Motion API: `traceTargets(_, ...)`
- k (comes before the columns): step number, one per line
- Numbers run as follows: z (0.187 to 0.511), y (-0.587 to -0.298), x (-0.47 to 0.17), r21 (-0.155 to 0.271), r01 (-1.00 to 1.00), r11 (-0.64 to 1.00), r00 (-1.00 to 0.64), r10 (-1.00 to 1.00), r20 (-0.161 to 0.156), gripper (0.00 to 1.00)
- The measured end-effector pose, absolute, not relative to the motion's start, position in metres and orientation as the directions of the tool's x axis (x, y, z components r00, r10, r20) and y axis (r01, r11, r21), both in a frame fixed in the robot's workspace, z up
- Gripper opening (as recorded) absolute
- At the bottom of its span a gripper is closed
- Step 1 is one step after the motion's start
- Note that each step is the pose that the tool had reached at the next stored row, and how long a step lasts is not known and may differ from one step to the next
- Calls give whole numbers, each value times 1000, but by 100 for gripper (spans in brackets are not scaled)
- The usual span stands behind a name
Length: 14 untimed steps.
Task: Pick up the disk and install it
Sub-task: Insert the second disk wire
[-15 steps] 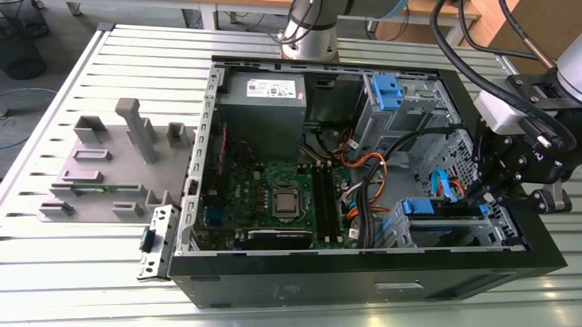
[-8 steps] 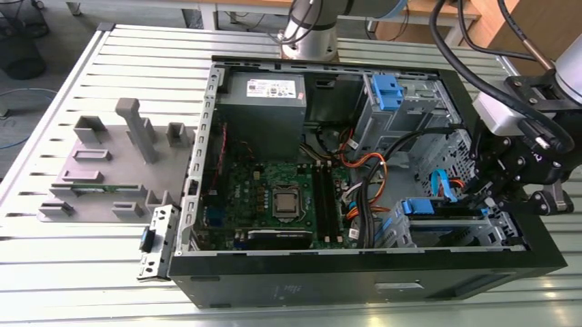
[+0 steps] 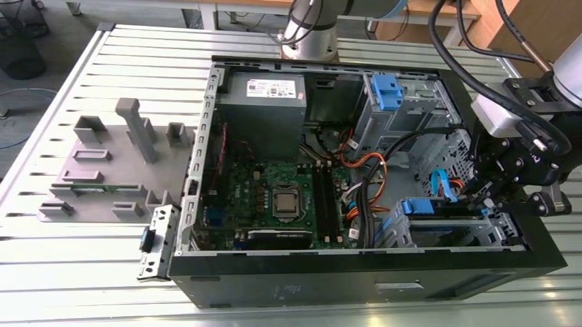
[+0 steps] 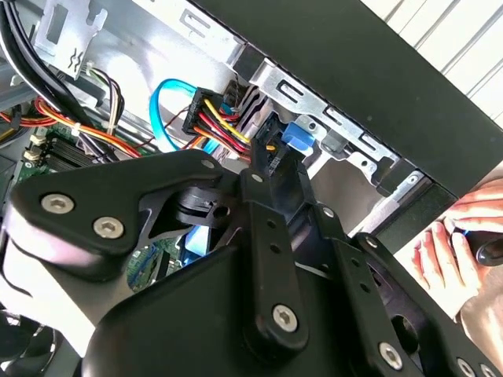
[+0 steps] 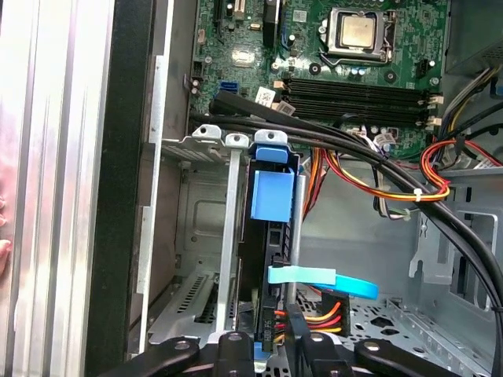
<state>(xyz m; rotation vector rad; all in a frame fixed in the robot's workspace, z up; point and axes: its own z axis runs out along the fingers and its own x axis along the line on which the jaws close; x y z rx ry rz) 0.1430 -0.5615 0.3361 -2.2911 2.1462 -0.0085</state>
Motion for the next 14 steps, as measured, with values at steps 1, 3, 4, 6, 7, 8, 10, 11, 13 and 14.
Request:
traceTargets(1, 336, -561, 143, -5, -998, -65, 65, -998, 2, 28)
traceTargets(3, 336, -561, 143, -5, -998, -65, 65, -998, 3, 22)
traceTargets(4, 336, -561, 143, -5, -998, -65, 65, -998, 3, 16)
traceTargets(6, 336, -561, 143, -5, -998, -65, 65, -998, 2, 16)
traceTargets(7, 336, -561, 143, -5, -998, -65, 65, -998, 2, 16)
traceTargets(8, 336, -561, 143, -5, -998, -65, 65, -998, 2, 16)
traceTargets(10, 336, -561, 143, -5, -998, -65, 65, -998, 2, 16)
traceTargets(11, 337, -561, 143, -5, -998, -65, 65, -998, 2, 16)
traceTargets(13, 339, -561, 143, -5, -998, -65, 65, -998, 3, 16)
traceTargets(14, 339, -560, 143, -5, -998, -65, 65, -998, 3, 16)
